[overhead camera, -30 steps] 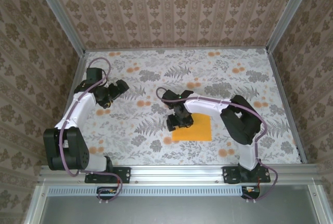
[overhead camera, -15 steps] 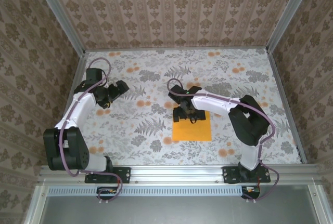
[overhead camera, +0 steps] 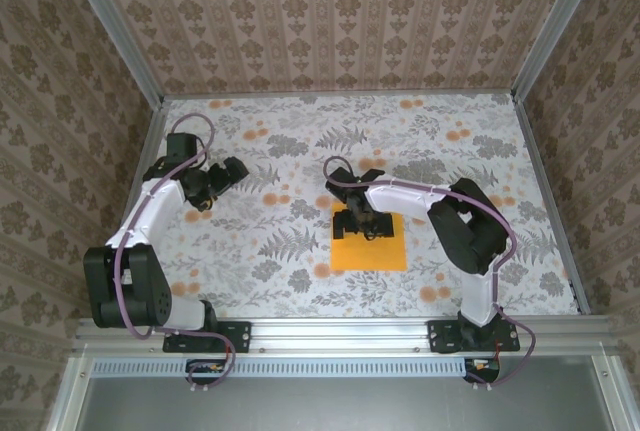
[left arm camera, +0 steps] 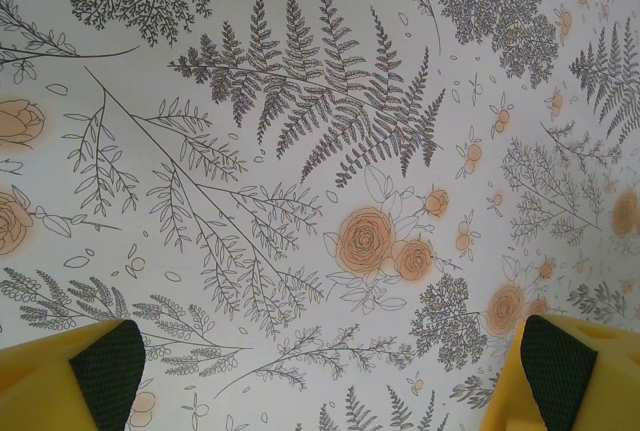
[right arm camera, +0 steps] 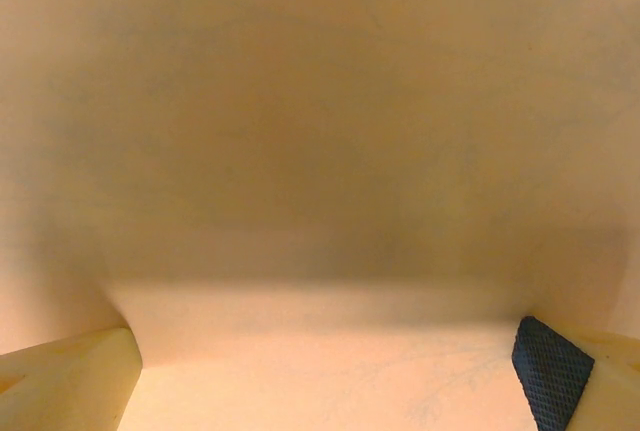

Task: Fold a paper plane with a square sheet of paper (pick it up from the middle)
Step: Move the square sheet of paper to the center of the table, then fold the square sheet of paper in half at the center of the table.

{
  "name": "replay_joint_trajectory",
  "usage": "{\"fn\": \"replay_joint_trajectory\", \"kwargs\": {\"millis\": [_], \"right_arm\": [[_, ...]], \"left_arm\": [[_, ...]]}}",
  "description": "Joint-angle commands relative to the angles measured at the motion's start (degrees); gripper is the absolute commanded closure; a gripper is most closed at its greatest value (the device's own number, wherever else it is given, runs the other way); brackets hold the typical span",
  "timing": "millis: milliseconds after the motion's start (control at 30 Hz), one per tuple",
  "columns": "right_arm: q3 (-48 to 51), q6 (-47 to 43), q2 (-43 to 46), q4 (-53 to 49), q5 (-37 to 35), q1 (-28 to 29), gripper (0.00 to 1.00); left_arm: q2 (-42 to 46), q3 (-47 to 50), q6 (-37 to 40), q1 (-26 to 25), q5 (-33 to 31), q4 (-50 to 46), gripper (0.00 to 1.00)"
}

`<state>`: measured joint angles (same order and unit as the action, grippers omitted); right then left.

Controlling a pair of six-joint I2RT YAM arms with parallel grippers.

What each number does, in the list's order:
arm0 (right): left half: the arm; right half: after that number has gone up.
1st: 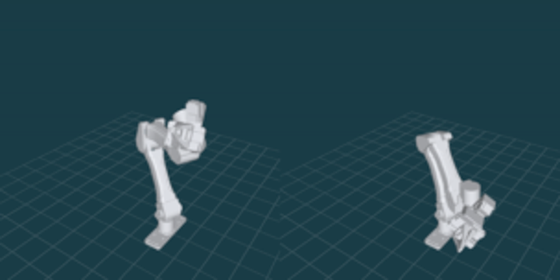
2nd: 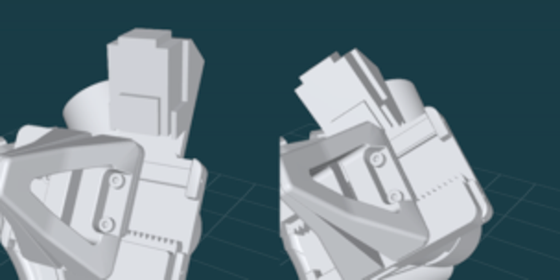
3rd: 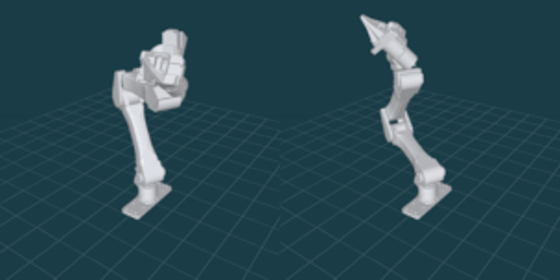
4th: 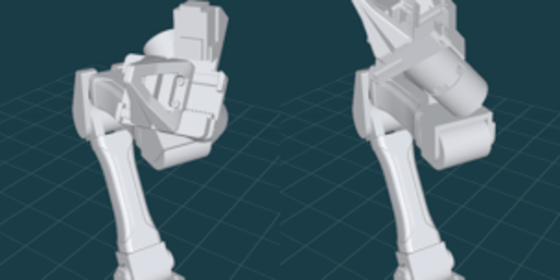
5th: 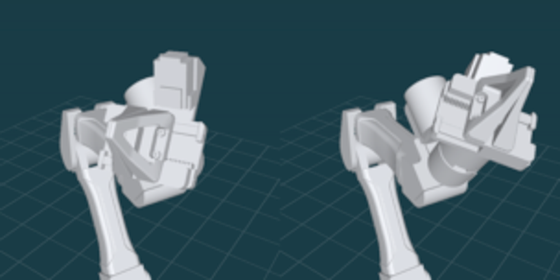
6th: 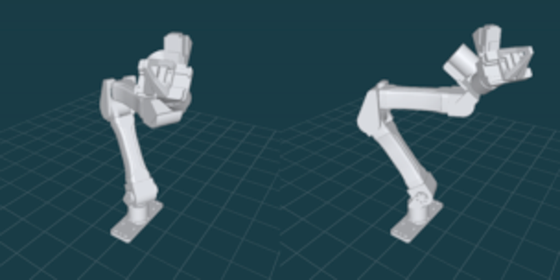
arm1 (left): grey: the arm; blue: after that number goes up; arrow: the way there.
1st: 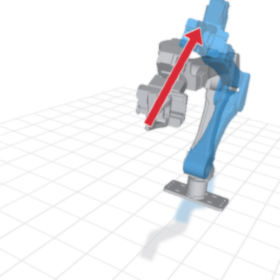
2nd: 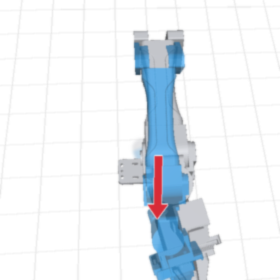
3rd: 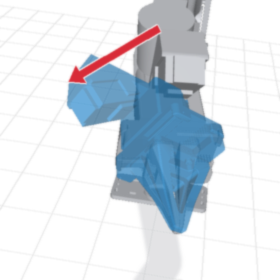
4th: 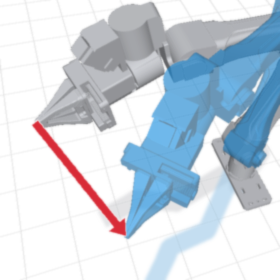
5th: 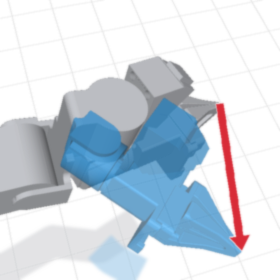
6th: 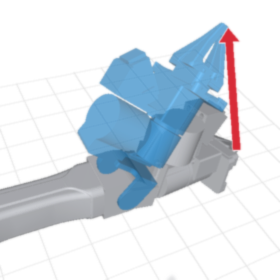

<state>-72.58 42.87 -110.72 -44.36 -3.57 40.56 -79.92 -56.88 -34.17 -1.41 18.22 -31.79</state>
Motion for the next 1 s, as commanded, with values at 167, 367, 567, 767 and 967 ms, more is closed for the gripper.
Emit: {"fn": "replay_joint_trajectory", "kwargs": {"millis": [167,367,567,767,967], "right_arm": [[5.22,0.5,-5.63,0.46,-0.03,-0.66,0.03],[5.69,0.07,-6.43,0.63,0.03,-0.93,0.08],[6.13,-0.02,-5.33,1.92,0.94,-1.53,0.14],[5.76,-1.33,0.93,7.52,5.24,-1.88,0.37],[5.02,-4.01,8.03,17.75,15.84,-2.21,0.64]], "left_arm": [[-0.29,0.52,1.3,0.41,0.94,-1.34,0.0],[-0.34,0.68,0.93,0.4,0.94,-1.19,0.0],[-0.55,1.5,0.18,0.31,2.04,-0.37,0.0],[-0.84,3.61,-1.63,-1.75,4.41,2.44,0.01],[-2.14,5.15,-4.28,-7.07,6.32,7.07,0.06]]}}
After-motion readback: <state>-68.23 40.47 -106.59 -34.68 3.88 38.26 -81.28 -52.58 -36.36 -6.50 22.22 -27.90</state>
